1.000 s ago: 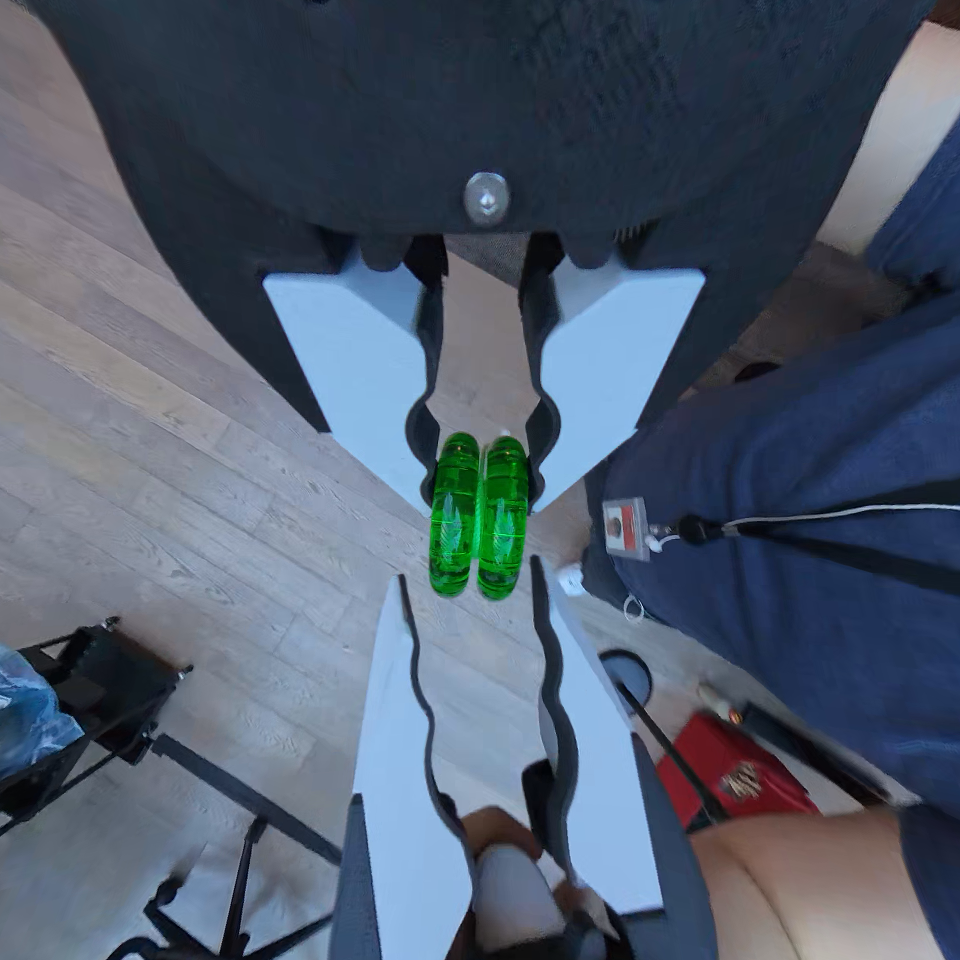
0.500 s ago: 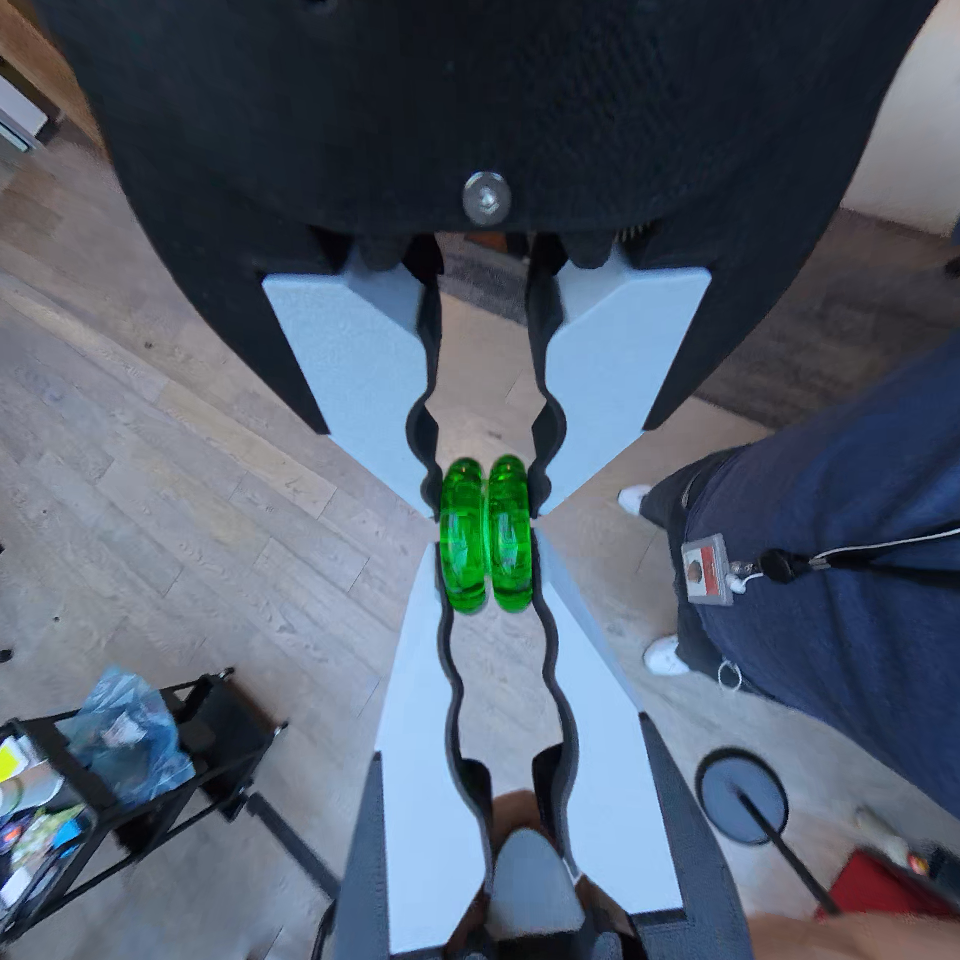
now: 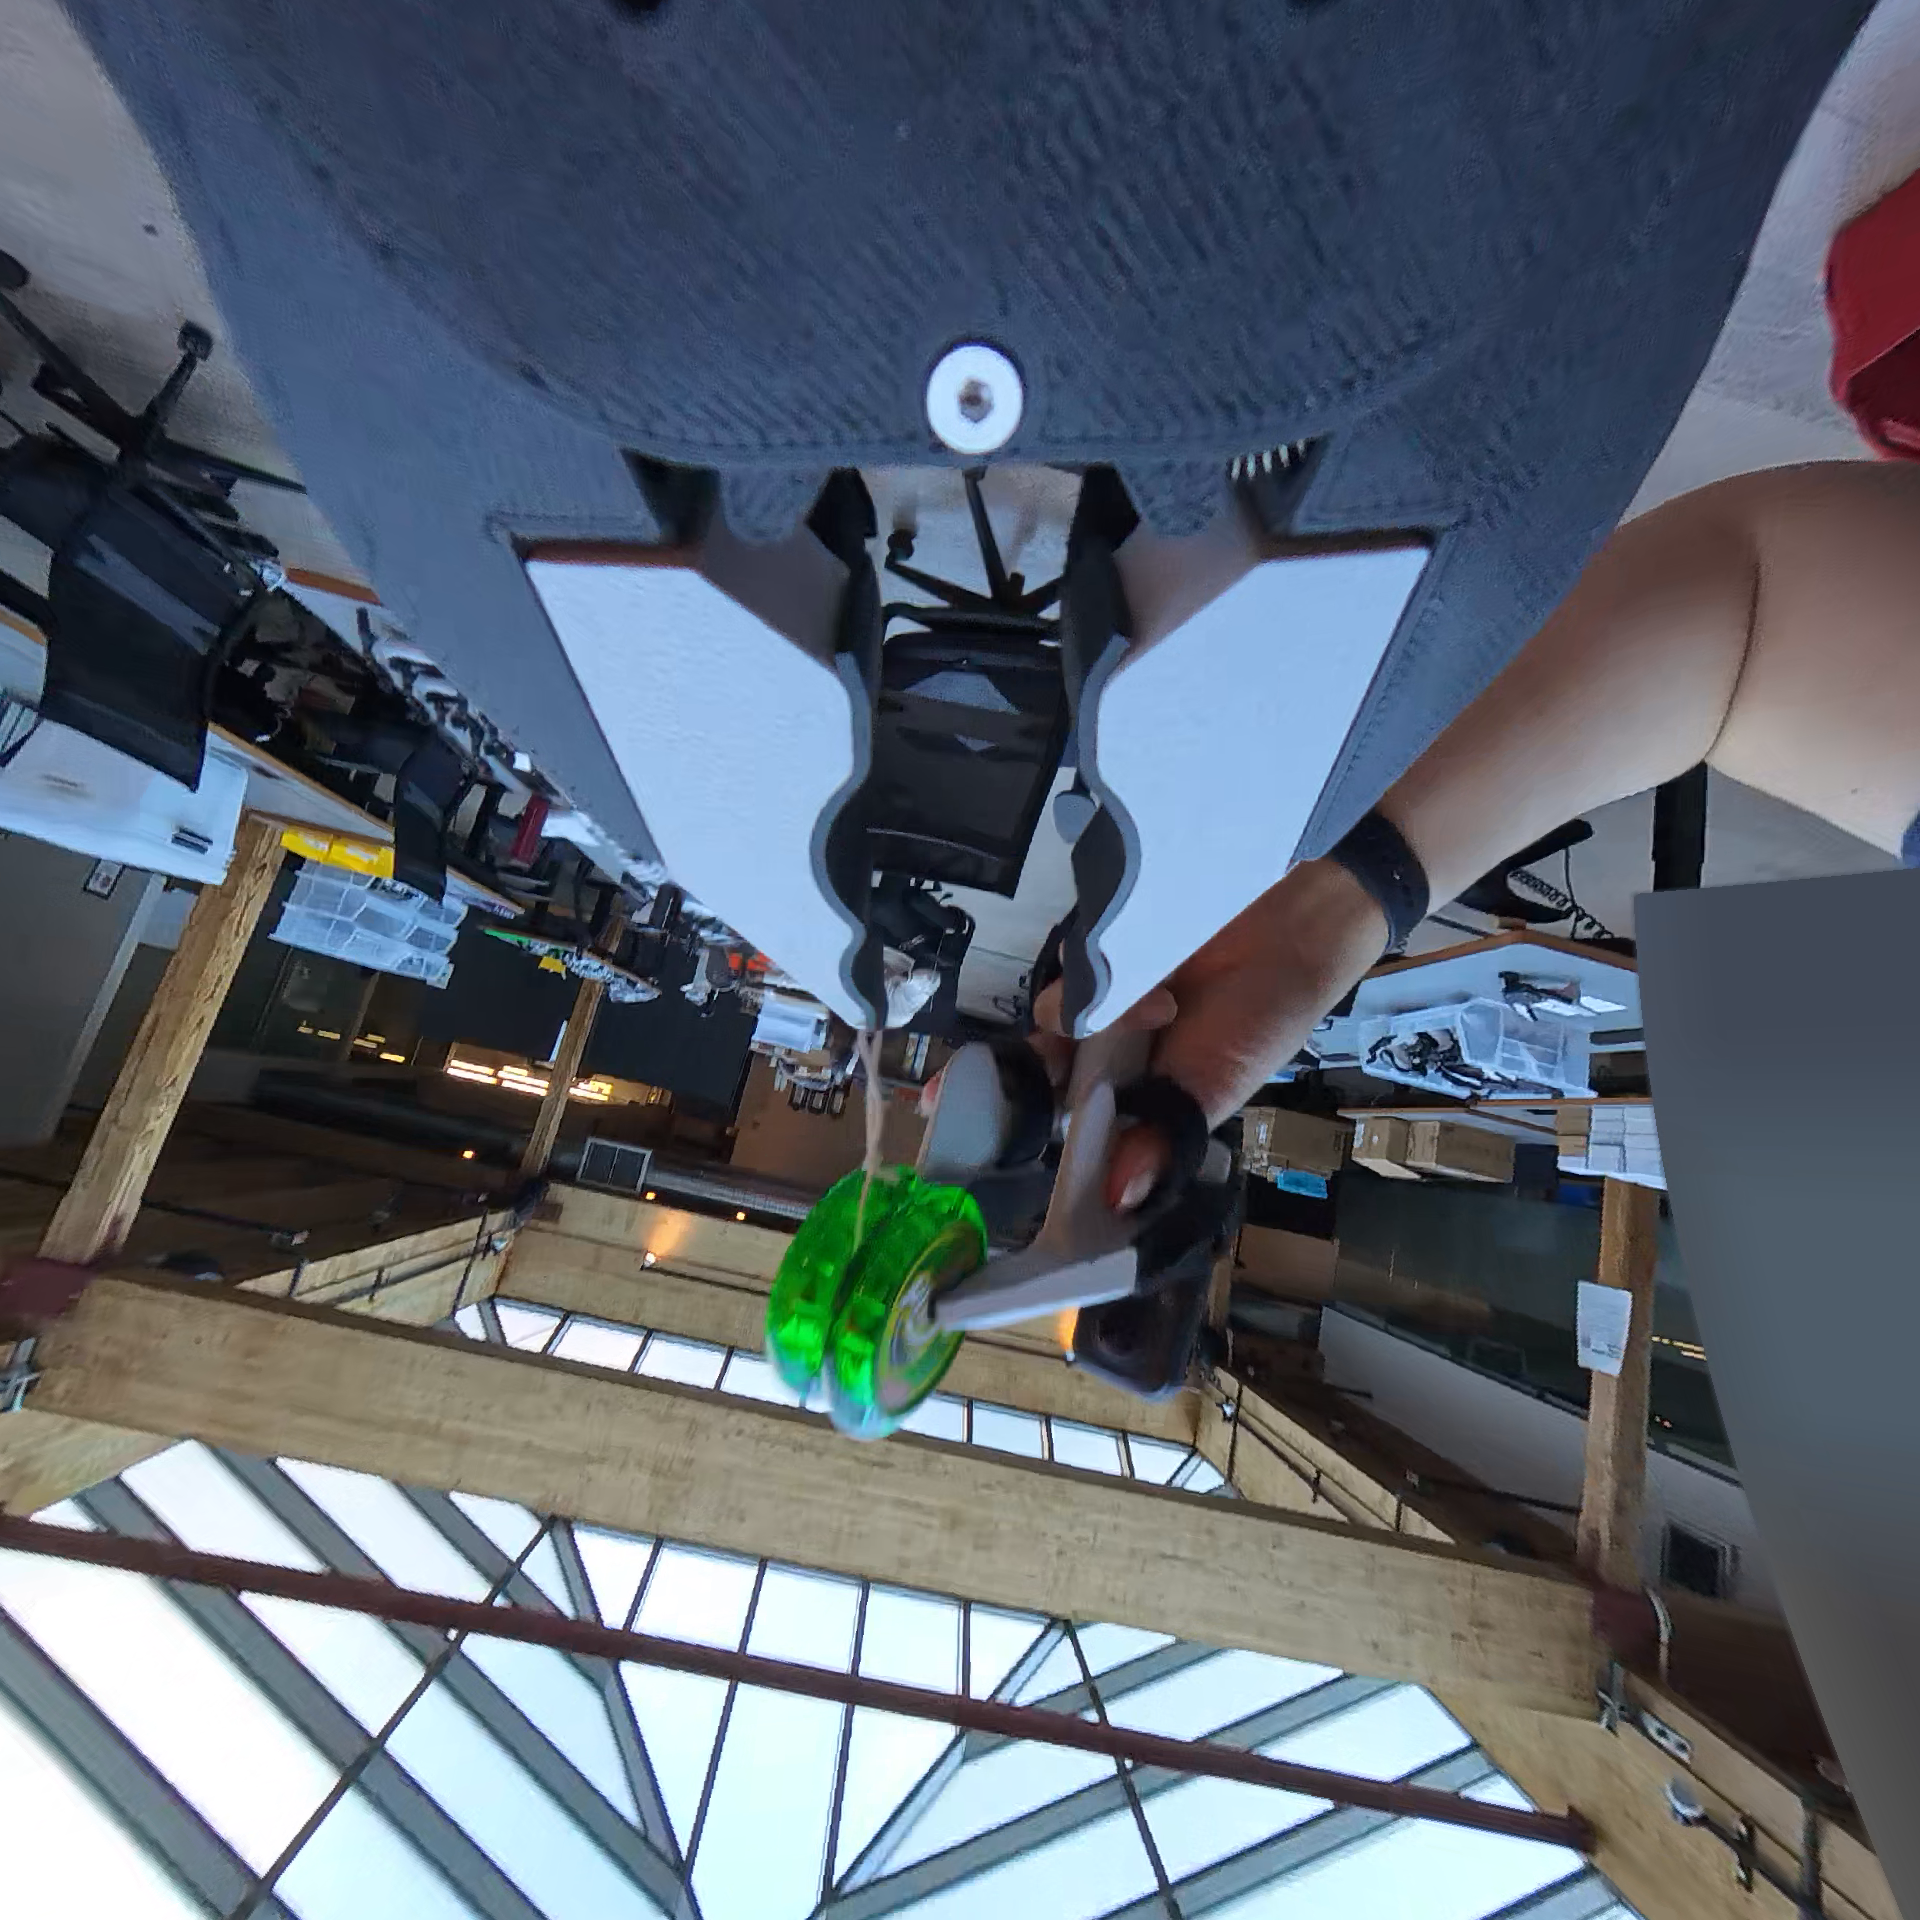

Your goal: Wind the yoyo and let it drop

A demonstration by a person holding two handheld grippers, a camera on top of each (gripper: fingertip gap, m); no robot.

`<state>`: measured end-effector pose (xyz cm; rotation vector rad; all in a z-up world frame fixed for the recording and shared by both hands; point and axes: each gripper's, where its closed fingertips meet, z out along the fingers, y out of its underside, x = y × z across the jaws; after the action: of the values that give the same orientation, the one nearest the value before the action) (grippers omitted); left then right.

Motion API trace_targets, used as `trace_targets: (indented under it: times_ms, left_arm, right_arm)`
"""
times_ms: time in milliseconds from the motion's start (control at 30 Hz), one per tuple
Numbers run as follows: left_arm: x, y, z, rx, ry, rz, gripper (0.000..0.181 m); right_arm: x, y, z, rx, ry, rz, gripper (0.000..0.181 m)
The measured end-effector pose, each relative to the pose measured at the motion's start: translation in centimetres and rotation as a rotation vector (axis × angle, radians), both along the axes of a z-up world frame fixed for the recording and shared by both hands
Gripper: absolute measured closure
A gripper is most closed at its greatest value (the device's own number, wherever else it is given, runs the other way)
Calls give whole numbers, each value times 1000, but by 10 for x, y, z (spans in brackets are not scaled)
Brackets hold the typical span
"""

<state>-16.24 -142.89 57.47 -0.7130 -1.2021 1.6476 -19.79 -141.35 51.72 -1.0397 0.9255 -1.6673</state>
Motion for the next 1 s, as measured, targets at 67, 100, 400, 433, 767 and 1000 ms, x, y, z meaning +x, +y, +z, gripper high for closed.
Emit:
trace_targets:
  times_ms: [67, 100, 400, 433, 767, 1000]
  left_arm:
    - [-7, 5, 2, -11, 3, -19, 152]
    - [-10, 6, 2, -10, 2, -27, 152]
    - [-36, 10, -2, 10, 1, -82, 152]
    - [-38, 10, -3, 12, -5, -82, 152]
    - [-52, 15, -9, 31, -19, -116, 151]
    - [-56, 24, -10, 39, -7, -136, 151]
  right_arm:
    - [8, 5, -8, 12, -1, -13, 149]
    - [8, 5, -6, 4, -25, -43, 150]
    - [-14, -9, -2, 31, -118, -181, 166]
    - [-16, -8, -1, 33, -130, -171, 167]
    - [-25, 3, 2, 7, -155, -174, 166]
    - [-26, 1, 0, 33, -147, -188, 172]
